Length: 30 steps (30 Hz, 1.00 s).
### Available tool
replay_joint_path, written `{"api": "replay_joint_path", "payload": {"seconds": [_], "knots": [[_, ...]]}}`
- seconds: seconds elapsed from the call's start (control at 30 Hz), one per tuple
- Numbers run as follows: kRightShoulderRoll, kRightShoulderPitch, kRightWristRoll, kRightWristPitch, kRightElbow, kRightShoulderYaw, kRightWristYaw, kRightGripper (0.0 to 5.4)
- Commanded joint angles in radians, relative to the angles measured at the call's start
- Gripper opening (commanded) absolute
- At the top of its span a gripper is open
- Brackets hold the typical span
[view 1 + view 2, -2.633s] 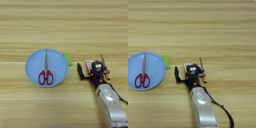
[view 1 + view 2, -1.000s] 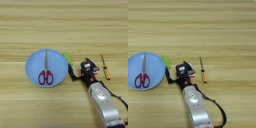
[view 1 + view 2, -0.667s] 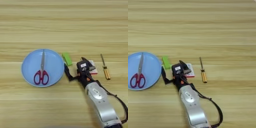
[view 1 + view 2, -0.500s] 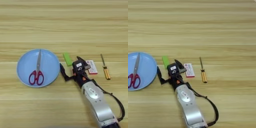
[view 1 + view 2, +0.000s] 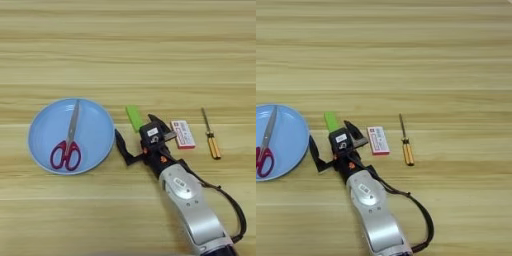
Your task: Move the objects on the table
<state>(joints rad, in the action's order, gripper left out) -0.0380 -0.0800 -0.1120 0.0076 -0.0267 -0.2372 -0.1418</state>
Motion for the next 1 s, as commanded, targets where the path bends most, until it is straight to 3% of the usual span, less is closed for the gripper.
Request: {"api": "replay_joint_path", "payload": {"seconds": [0.03,1.0], "knots": [[0.01,0.066,0.006,-0.036,0.021,0.012,0.005,5.39],[0.047,0.184,0.04,-0.014,-0.178,0.075,0.019,5.39]]}}
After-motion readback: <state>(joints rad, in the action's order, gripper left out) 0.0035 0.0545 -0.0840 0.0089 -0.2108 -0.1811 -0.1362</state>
